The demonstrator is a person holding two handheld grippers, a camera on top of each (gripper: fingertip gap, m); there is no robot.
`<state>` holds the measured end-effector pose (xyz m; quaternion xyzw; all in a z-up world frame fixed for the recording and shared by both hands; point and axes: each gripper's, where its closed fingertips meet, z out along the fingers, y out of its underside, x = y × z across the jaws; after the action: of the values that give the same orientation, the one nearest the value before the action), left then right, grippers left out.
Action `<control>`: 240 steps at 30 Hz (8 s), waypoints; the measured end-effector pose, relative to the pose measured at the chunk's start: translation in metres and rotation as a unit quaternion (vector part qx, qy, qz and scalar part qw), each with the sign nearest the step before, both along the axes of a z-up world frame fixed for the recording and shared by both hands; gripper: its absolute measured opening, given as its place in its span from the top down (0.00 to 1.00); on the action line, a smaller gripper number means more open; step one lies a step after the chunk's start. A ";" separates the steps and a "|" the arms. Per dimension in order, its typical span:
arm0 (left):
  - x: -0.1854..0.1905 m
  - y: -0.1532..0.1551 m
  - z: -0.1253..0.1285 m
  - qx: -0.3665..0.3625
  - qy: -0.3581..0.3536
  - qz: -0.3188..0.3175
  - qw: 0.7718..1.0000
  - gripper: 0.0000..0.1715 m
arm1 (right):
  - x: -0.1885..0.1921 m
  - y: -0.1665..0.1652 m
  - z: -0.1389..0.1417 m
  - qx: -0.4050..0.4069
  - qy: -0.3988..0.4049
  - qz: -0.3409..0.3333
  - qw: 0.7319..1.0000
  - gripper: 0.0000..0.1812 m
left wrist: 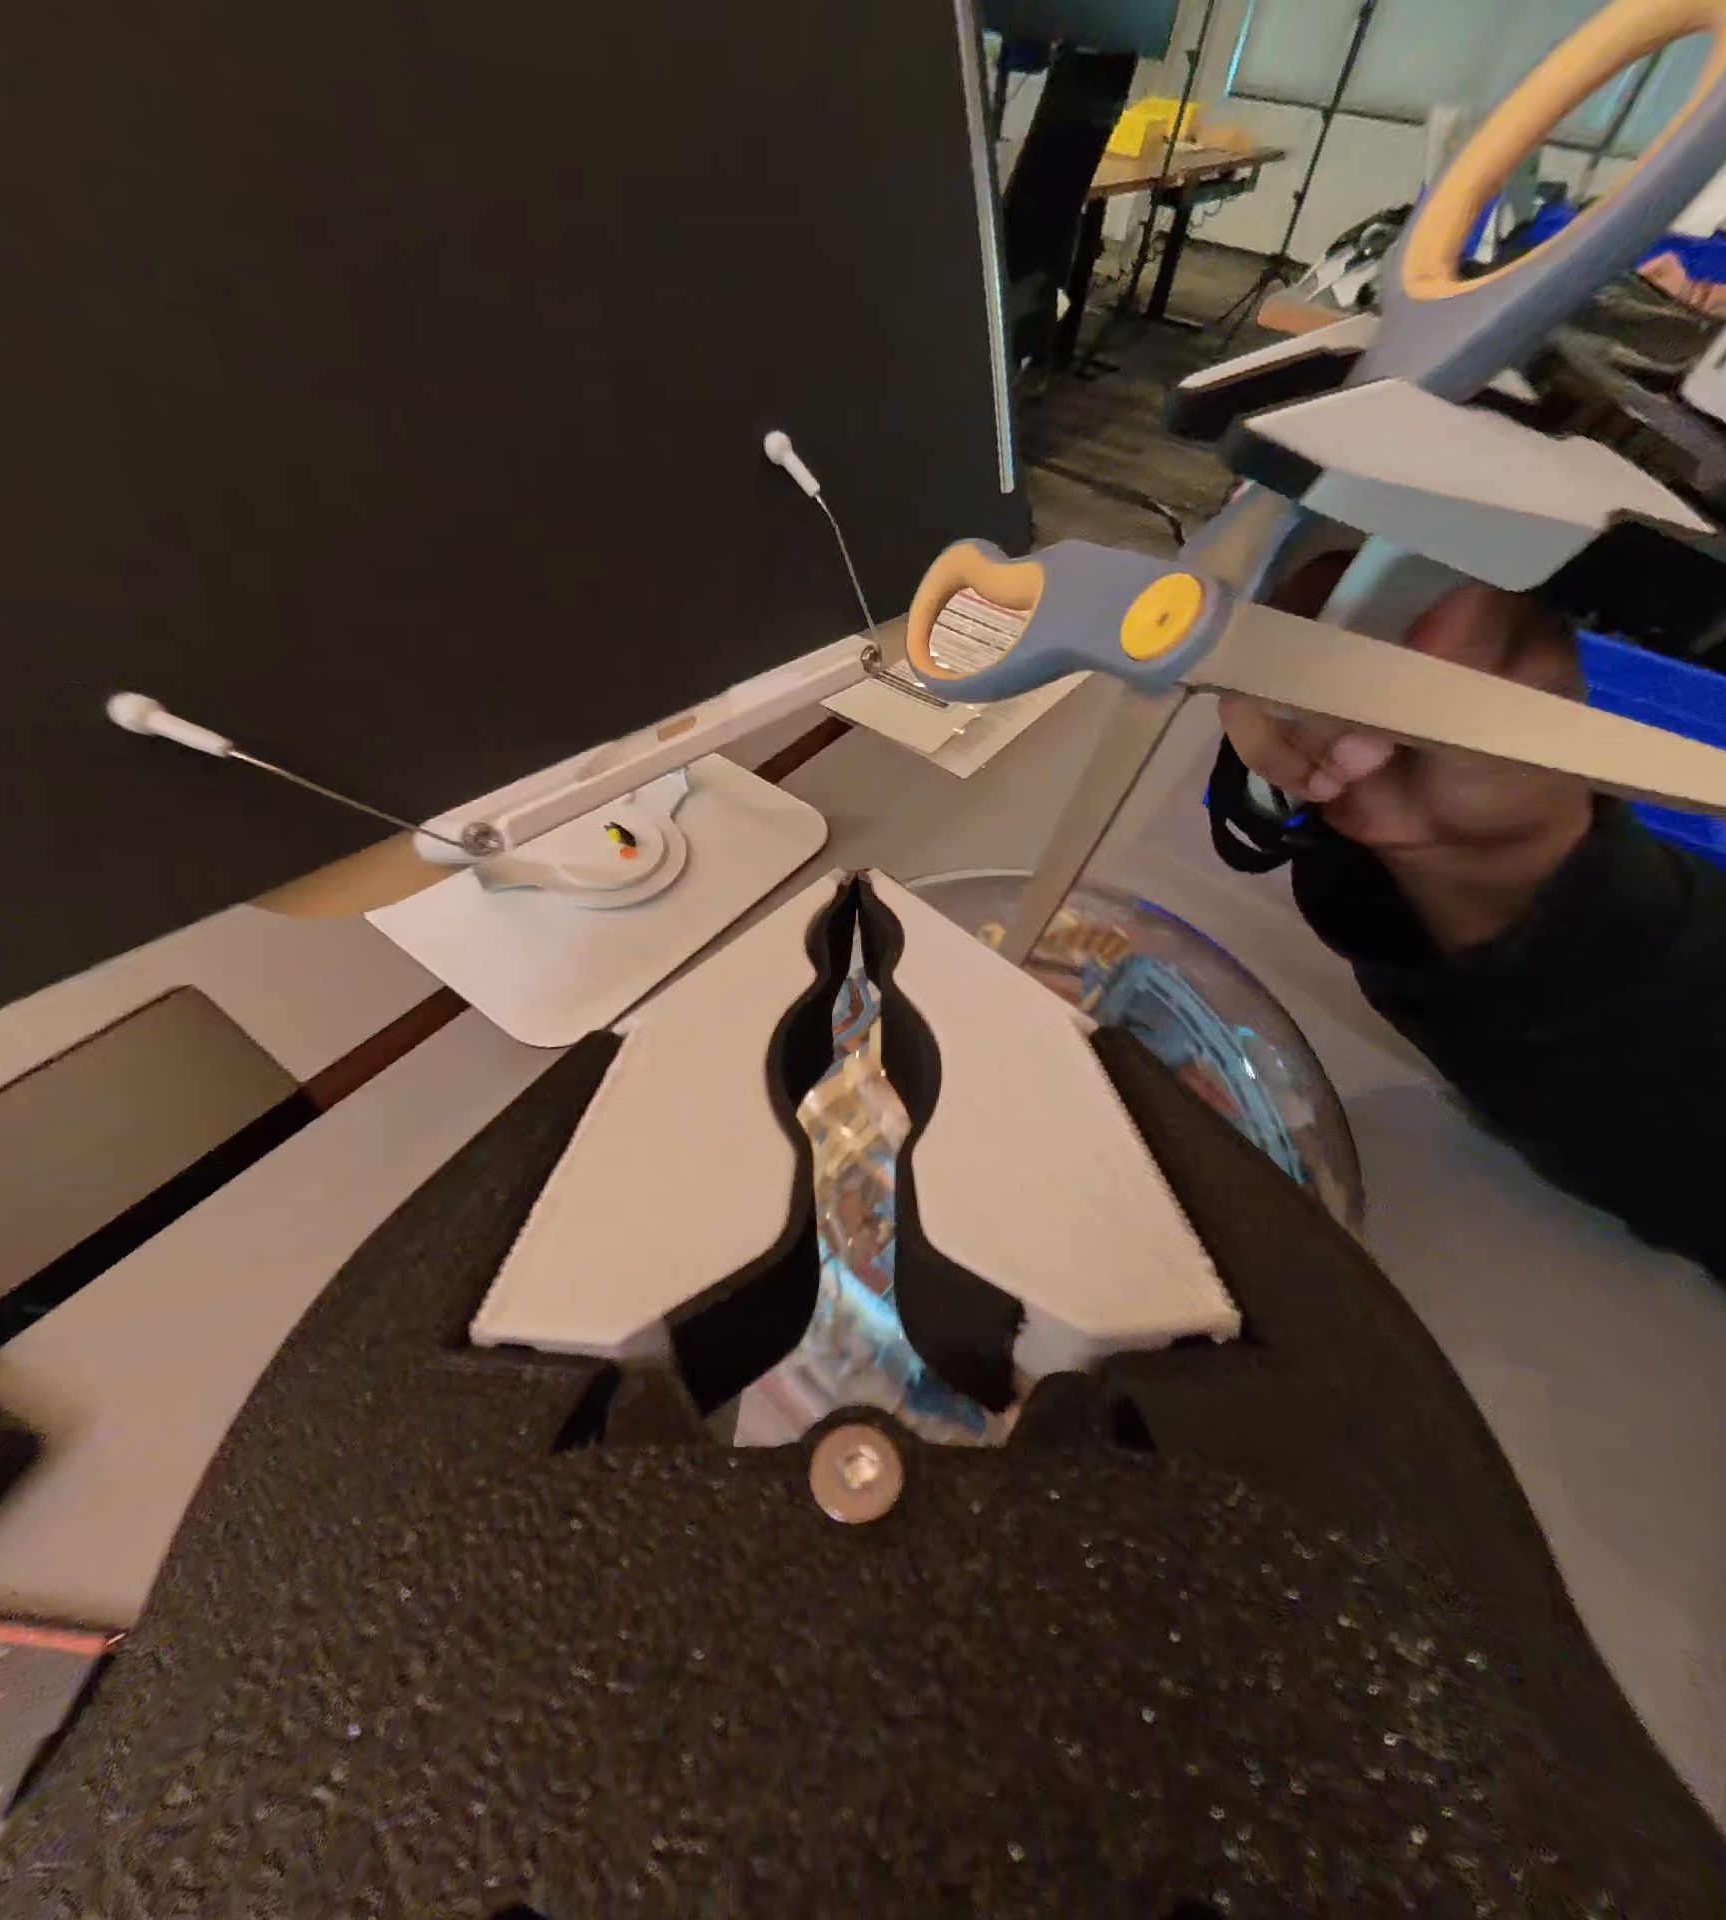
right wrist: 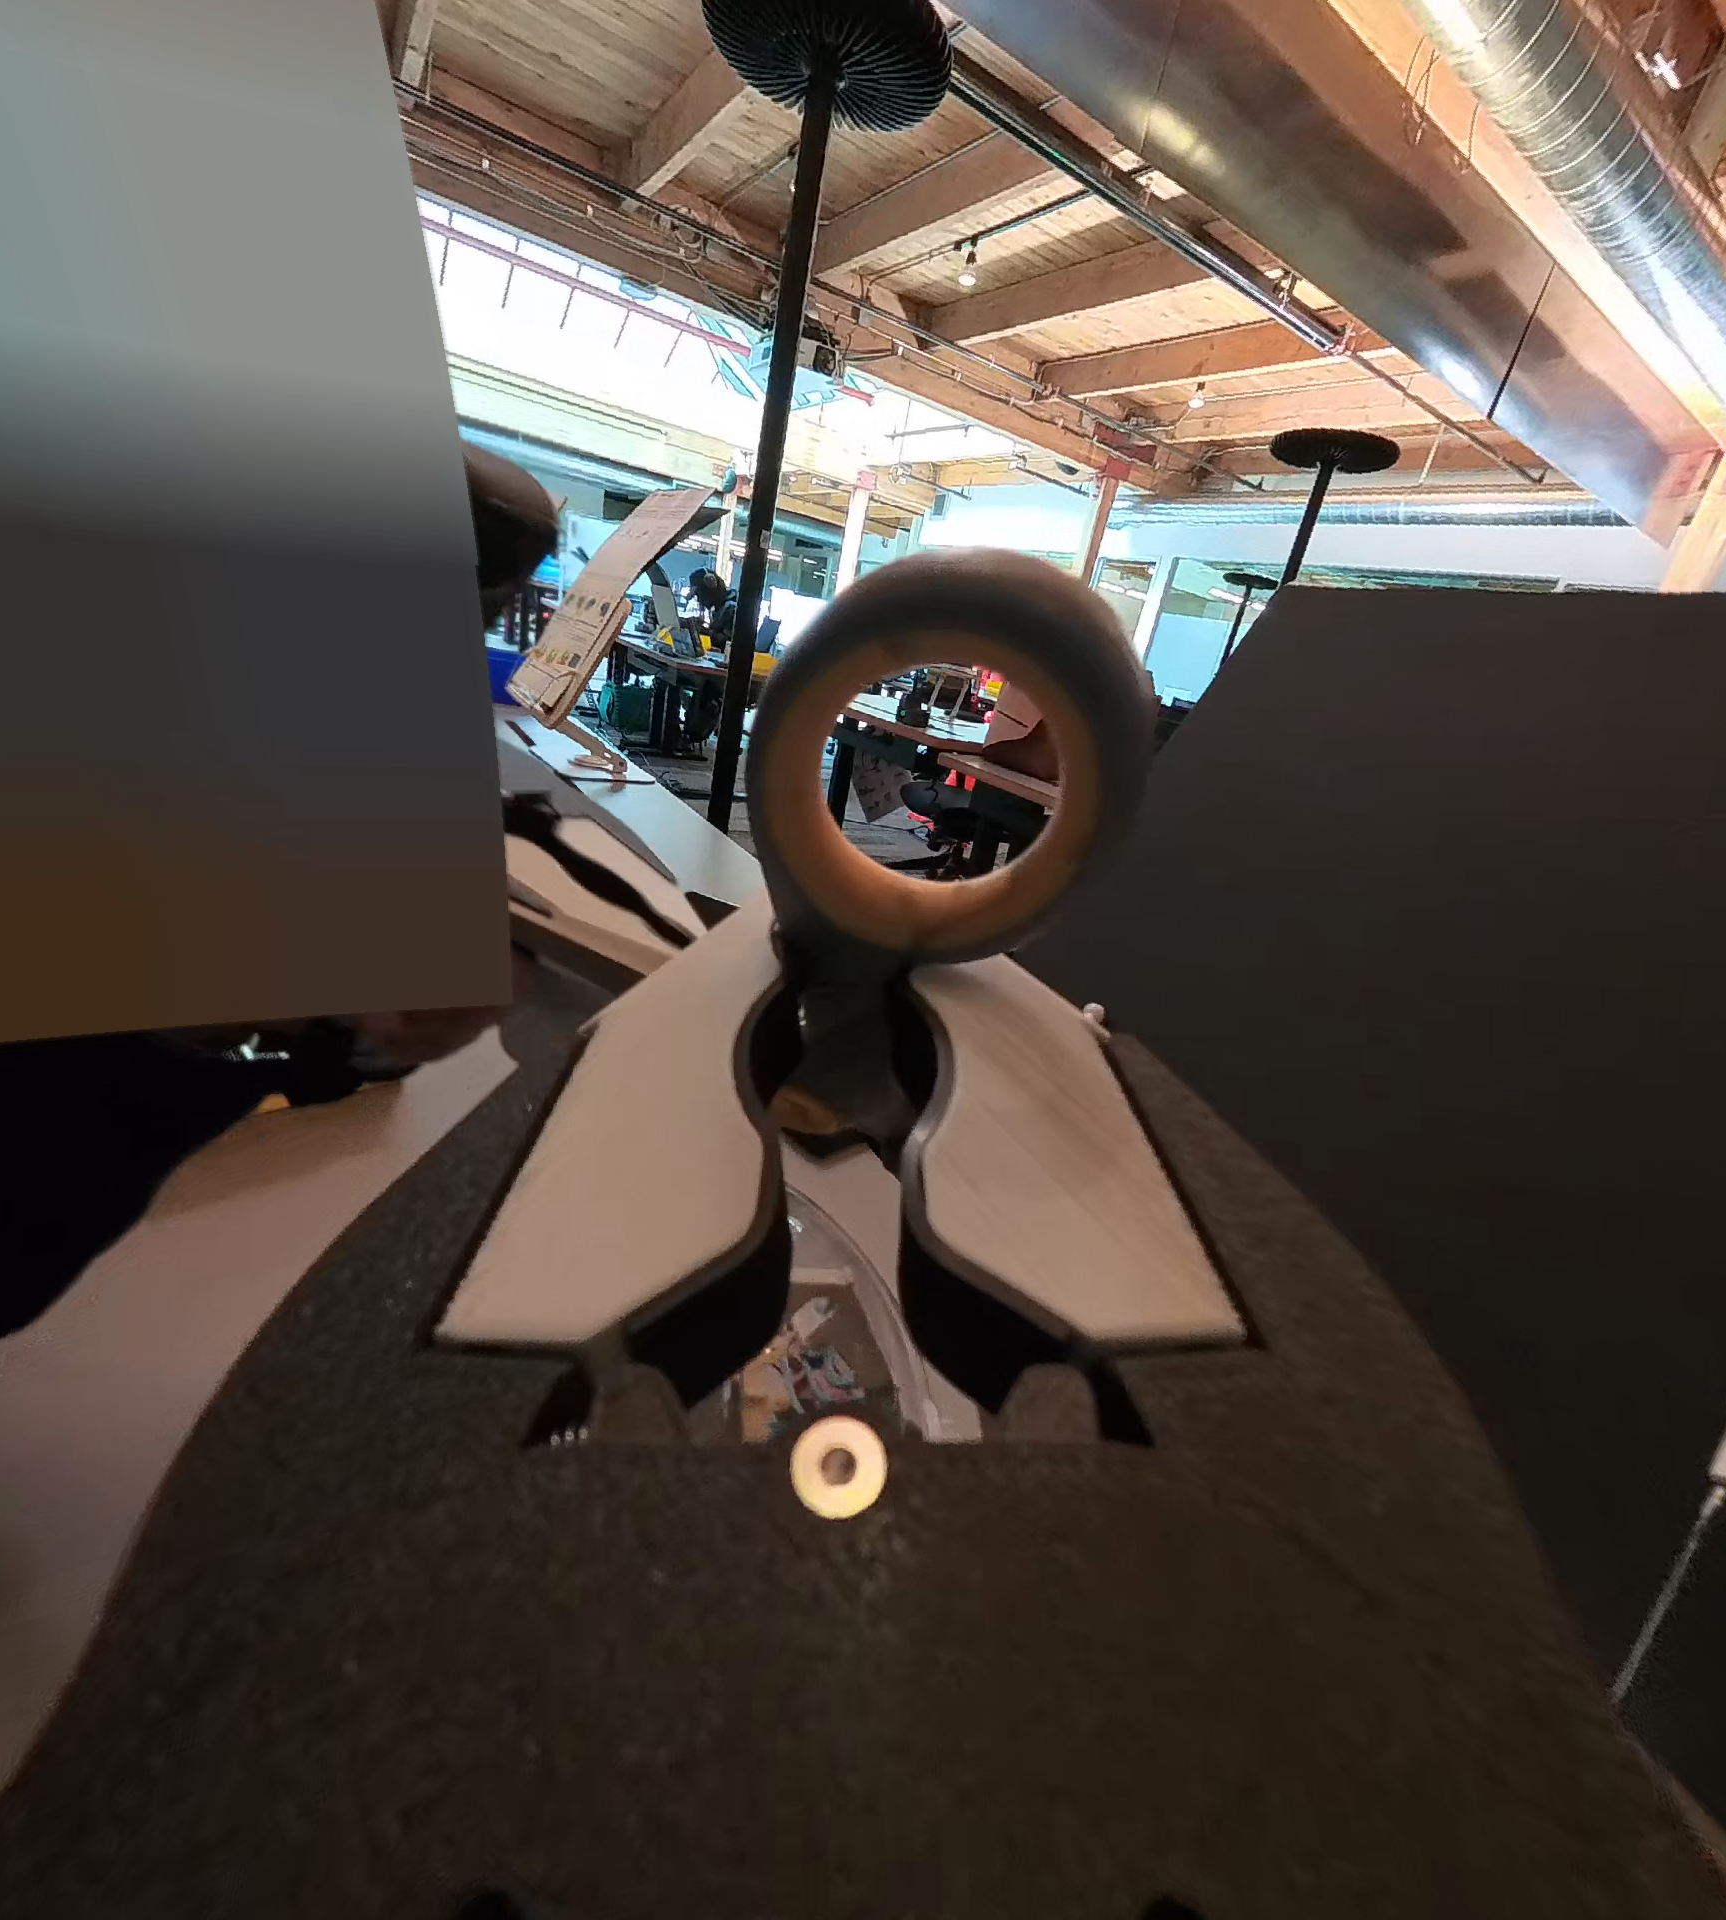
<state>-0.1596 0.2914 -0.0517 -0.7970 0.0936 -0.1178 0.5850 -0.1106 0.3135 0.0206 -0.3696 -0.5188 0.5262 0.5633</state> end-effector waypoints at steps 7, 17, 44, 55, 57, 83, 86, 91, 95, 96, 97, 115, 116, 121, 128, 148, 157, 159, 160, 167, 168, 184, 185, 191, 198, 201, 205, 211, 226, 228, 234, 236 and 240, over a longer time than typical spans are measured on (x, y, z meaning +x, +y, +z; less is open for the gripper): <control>-0.007 -0.019 -0.021 -0.041 0.006 -0.042 0.998 1.00 | -0.004 -0.003 -0.008 -0.035 -0.013 0.038 0.999 0.95; 0.001 -0.014 -0.036 -0.068 0.059 -0.039 0.995 1.00 | -0.012 -0.024 -0.018 -0.017 -0.038 0.058 0.997 0.95; 0.022 -0.015 -0.034 -0.060 0.060 -0.078 0.993 1.00 | 0.024 0.051 -0.001 0.015 -0.035 -0.086 0.996 0.95; 0.009 -0.107 -0.095 -0.146 0.011 0.060 0.987 0.80 | 0.026 0.059 -0.004 0.005 -0.039 -0.086 0.996 0.95; 0.005 -0.118 -0.123 -0.193 0.008 0.078 0.978 0.80 | 0.026 0.058 -0.004 0.004 -0.039 -0.084 0.996 0.95; 0.004 -0.088 -0.170 -0.343 0.241 -0.035 0.907 0.82 | 0.026 0.059 -0.009 0.003 -0.047 -0.085 0.995 0.95; 0.005 -0.089 -0.172 -0.355 0.245 -0.039 0.901 0.83 | 0.026 0.059 -0.010 -0.002 -0.048 -0.083 0.995 0.95; -0.006 -0.097 -0.182 -0.386 0.273 -0.039 0.880 0.84 | 0.024 0.055 -0.011 -0.014 -0.049 -0.065 0.997 0.95; 0.002 -0.102 -0.179 -0.373 0.267 -0.062 0.886 0.85 | 0.024 0.051 -0.012 0.004 -0.058 -0.072 0.996 0.95; 0.004 -0.104 -0.178 -0.368 0.268 -0.069 0.888 0.86 | 0.023 0.049 -0.012 0.008 -0.060 -0.069 0.996 0.95; 0.006 -0.107 -0.177 -0.366 0.267 -0.076 0.889 0.89 | 0.023 0.046 -0.011 0.009 -0.061 -0.065 0.996 0.95; 0.029 -0.165 -0.174 -0.364 0.253 -0.112 0.889 0.90 | 0.082 -0.008 0.013 0.005 -0.039 -0.028 0.999 0.96; 0.029 -0.165 -0.174 -0.362 0.257 -0.112 0.889 0.90 | 0.087 -0.005 0.015 0.007 -0.037 -0.032 0.999 0.96; 0.029 -0.167 -0.175 -0.354 0.293 -0.114 0.881 0.90 | 0.129 0.014 0.064 0.043 0.031 -0.102 0.993 0.96; 0.030 -0.165 -0.173 -0.347 0.299 -0.115 0.881 0.90 | 0.172 0.030 0.091 0.081 0.075 -0.181 0.977 0.96; 0.023 -0.162 -0.173 -0.348 0.311 -0.113 0.877 0.90 | 0.147 0.026 0.061 0.067 -0.002 -0.112 0.991 0.96; 0.024 -0.160 -0.173 -0.347 0.321 -0.115 0.874 0.90 | 0.110 -0.008 0.004 0.055 -0.077 -0.048 0.994 0.96; 0.024 -0.160 -0.173 -0.347 0.322 -0.114 0.874 0.90 | 0.110 -0.009 0.001 0.056 -0.081 -0.048 0.994 0.96; 0.023 -0.159 -0.173 -0.347 0.322 -0.113 0.874 0.90 | 0.109 -0.010 0.001 0.055 -0.083 -0.045 0.994 0.96; 0.023 -0.159 -0.172 -0.349 0.323 -0.109 0.873 0.90 | 0.104 -0.009 -0.002 0.060 -0.092 -0.041 0.993 0.96; 0.022 -0.159 -0.172 -0.348 0.324 -0.110 0.873 0.89 | 0.103 -0.008 -0.001 0.061 -0.092 -0.042 0.993 0.96; 0.025 -0.155 -0.172 -0.330 0.321 -0.115 0.880 0.90 | 0.101 -0.006 -0.017 0.030 -0.145 -0.024 0.989 0.96; 0.020 -0.156 -0.175 -0.337 0.329 -0.107 0.876 0.90 | 0.089 -0.014 -0.038 0.064 -0.154 -0.038 0.985 0.93; 0.019 -0.169 -0.188 -0.362 0.315 -0.104 0.871 0.89 | 0.090 0.003 -0.030 0.005 -0.128 -0.040 0.991 0.96; 0.018 -0.160 -0.181 -0.348 0.318 -0.097 0.877 0.90 | 0.120 0.019 0.065 0.044 0.020 -0.093 0.994 0.95; 0.020 -0.160 -0.180 -0.345 0.316 -0.098 0.878 0.90 | 0.153 0.036 0.112 0.054 0.127 -0.158 0.978 0.95; 0.024 -0.158 -0.182 -0.343 0.307 -0.099 0.882 0.90 | 0.119 0.014 0.062 0.018 0.095 -0.138 0.986 0.96; 0.002 -0.165 -0.190 -0.373 0.291 -0.060 0.879 0.89 | 0.125 0.008 0.059 0.023 0.116 -0.156 0.981 0.96; -0.001 -0.167 -0.186 -0.353 0.285 -0.046 0.890 0.90 | 0.115 -0.001 0.066 0.005 0.089 -0.103 0.991 0.96; -0.008 -0.168 -0.186 -0.359 0.304 -0.031 0.882 0.90 | 0.132 0.023 0.095 0.024 0.124 -0.152 0.980 0.96; 0.007 -0.158 -0.178 -0.325 0.332 -0.050 0.884 0.90 | 0.048 -0.012 0.005 0.021 -0.030 -0.070 0.997 0.96; -0.004 -0.164 -0.186 -0.336 0.342 -0.029 0.877 0.90 | 0.053 -0.017 0.009 0.023 -0.017 -0.075 0.997 0.96; -0.008 -0.170 -0.188 -0.348 0.319 -0.014 0.881 0.90 | 0.098 0.011 0.084 0.057 0.091 -0.146 0.983 0.96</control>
<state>-0.1681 0.1218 -0.2398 -0.9421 0.2398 0.1098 0.2069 -0.0128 0.3250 0.1045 -0.3587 -0.4350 0.4395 0.6992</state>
